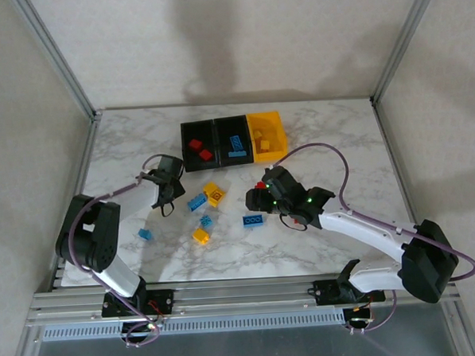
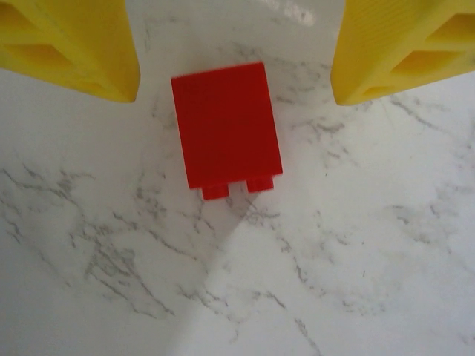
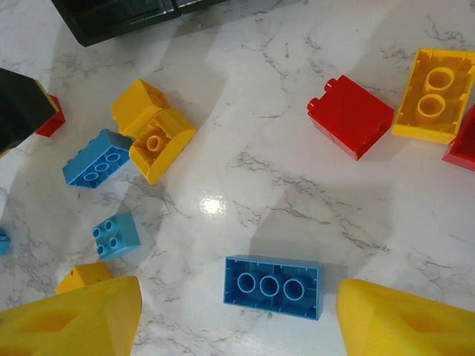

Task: Sort the legos into containers by color
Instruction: Pick up the lego from the middle-left of the table.

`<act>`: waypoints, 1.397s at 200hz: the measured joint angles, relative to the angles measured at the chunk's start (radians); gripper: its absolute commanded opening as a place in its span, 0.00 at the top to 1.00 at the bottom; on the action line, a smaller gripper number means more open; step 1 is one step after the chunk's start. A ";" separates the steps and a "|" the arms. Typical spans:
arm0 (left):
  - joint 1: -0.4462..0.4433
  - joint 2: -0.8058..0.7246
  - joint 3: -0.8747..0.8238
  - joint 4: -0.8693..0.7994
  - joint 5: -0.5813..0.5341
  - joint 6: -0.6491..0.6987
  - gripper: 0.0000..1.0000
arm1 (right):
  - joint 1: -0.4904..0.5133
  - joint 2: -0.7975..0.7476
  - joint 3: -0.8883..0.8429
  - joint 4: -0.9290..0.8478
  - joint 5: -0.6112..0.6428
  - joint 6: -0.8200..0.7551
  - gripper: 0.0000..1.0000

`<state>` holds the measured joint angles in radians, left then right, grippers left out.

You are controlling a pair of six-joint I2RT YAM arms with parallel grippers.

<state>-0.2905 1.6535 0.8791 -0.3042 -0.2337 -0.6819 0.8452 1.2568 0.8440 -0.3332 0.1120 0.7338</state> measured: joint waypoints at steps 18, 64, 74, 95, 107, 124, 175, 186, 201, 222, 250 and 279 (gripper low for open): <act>0.005 0.022 0.002 0.024 -0.003 0.000 0.36 | 0.000 -0.004 0.000 0.000 0.000 0.000 0.30; 0.020 0.095 0.039 0.052 -0.006 0.013 0.61 | 0.000 0.016 0.002 0.000 0.000 -0.001 0.30; 0.024 0.096 0.039 0.047 -0.010 0.012 0.64 | 0.000 0.027 0.003 0.000 0.000 -0.001 0.30; 0.027 0.096 0.043 0.051 -0.002 0.024 0.67 | 0.000 0.042 0.003 0.001 -0.001 -0.001 0.30; 0.027 0.092 0.043 0.050 0.002 0.027 0.67 | 0.000 0.047 0.004 0.001 -0.001 -0.001 0.31; 0.028 0.072 0.043 0.042 0.013 0.028 0.67 | 0.000 0.058 0.012 0.001 -0.001 -0.002 0.30; 0.008 -0.032 0.060 0.000 0.051 0.042 0.68 | 0.000 0.069 0.031 0.009 -0.002 -0.016 0.30; -0.007 -0.037 0.082 -0.021 0.054 0.044 0.67 | 0.000 0.069 0.033 0.014 -0.004 -0.016 0.30; -0.034 -0.038 0.132 -0.045 0.055 0.048 0.67 | 0.000 0.069 0.035 0.019 -0.005 -0.016 0.30; -0.071 -0.035 0.226 -0.076 0.055 0.054 0.67 | 0.000 0.068 0.035 0.023 -0.005 -0.016 0.30; -0.108 0.022 0.394 -0.099 0.054 0.066 0.67 | 0.000 0.052 0.035 0.023 -0.004 -0.016 0.30; -0.116 0.127 0.508 -0.109 0.054 0.082 0.68 | 0.000 0.018 0.031 0.022 0.000 -0.013 0.30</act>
<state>-0.4065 1.7805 1.3872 -0.4129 -0.1799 -0.5995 0.8452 1.2751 0.8745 -0.3111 0.1116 0.7212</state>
